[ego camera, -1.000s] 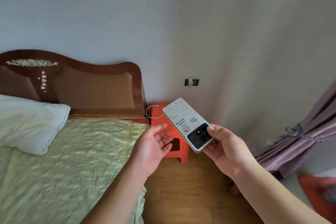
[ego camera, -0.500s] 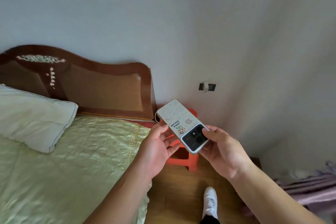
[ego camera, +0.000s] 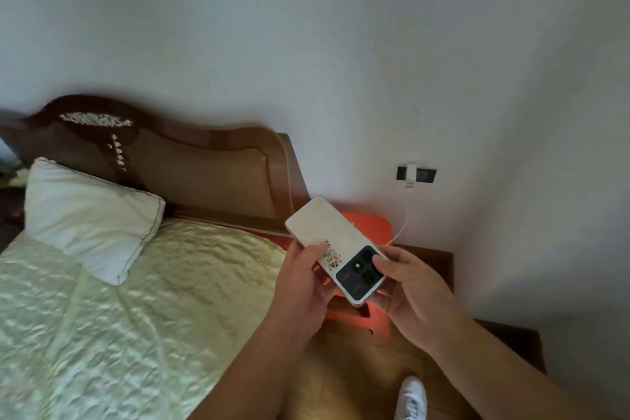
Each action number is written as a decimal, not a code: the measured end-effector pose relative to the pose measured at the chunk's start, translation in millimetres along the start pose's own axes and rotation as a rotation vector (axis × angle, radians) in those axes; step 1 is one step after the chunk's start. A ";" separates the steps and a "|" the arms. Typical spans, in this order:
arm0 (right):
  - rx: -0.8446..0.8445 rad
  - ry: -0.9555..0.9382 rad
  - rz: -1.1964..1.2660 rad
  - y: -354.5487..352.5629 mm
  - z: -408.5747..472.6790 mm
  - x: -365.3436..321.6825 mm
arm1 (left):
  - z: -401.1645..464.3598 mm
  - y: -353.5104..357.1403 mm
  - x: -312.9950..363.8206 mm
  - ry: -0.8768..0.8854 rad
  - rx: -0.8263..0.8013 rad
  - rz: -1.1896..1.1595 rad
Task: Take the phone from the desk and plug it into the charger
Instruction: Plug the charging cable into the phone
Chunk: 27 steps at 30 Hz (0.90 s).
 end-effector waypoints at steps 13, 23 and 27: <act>-0.014 0.091 -0.078 -1.1 41.6 -14.9 | 56.8 -13.1 4.9 -0.067 0.118 0.111; 0.186 0.110 -0.093 -50.1 110.7 8.0 | 145.9 -85.6 -4.5 -0.113 0.166 0.226; 0.220 0.074 -0.132 -82.4 177.1 29.2 | 188.3 -137.3 -44.4 -0.119 0.188 0.222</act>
Point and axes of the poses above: each hand's wrist, its own z-axis towards the middle knuckle, its own y-axis out of the palm, x = y × z, the point moved 7 cm from there along z, towards the middle knuckle, and after that the axes turned 2 degrees about z, right-handed, at the moved point
